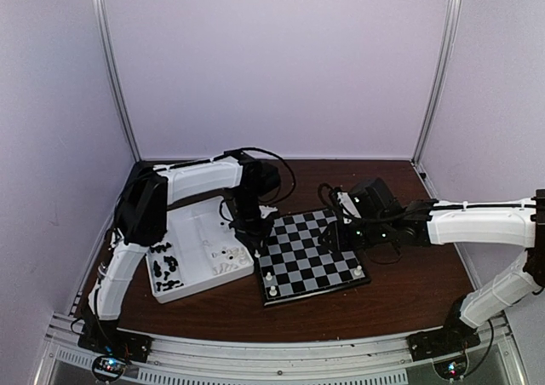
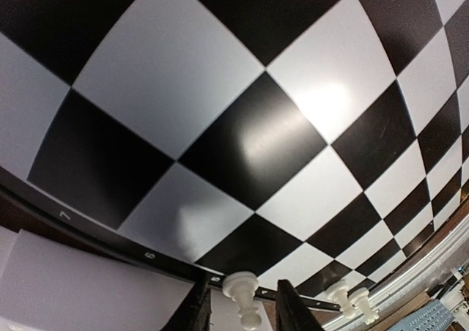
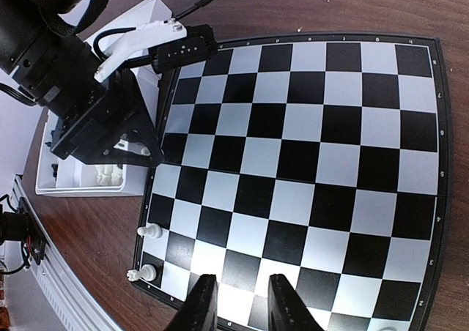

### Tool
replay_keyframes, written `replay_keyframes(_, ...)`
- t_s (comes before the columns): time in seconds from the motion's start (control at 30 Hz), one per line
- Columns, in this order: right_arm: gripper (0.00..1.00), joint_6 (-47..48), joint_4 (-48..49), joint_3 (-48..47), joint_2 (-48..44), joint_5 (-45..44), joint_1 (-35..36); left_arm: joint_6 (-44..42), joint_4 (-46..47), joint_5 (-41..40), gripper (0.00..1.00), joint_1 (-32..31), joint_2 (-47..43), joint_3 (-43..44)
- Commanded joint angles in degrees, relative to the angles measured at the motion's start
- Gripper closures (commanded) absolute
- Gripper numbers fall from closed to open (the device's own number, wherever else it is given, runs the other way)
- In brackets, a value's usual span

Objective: Set up the chess pieces on the board
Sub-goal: Place the chess piece on the chessboard.

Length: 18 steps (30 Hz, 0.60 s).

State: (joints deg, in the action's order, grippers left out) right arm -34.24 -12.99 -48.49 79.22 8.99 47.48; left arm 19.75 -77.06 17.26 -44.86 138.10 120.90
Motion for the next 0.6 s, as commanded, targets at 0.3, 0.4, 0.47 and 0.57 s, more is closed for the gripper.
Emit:
replay_keyframes(0.3,0.72,2.2,1.3,-4.5,4.1,3.1,-0.1,2.6,20.6,-4.7,0.65,-0.3,-23.6,-20.6)
replay_keyframes(0.4,0.71,2.3,1.4,-5.4,5.0,3.2,0.0,2.2,20.1,-4.2,0.65,-0.3,-23.5,-21.4)
replay_keyframes(0.47,0.72,2.3,1.5,-5.8,5.3,3.2,0.0,2.1,20.8,-3.2,0.65,-0.3,-23.2,-22.6)
replay_keyframes(0.57,0.71,2.3,1.1,-6.1,5.3,3.0,0.0,2.1,22.3,-2.4,0.64,-0.4,-22.8,-23.4)
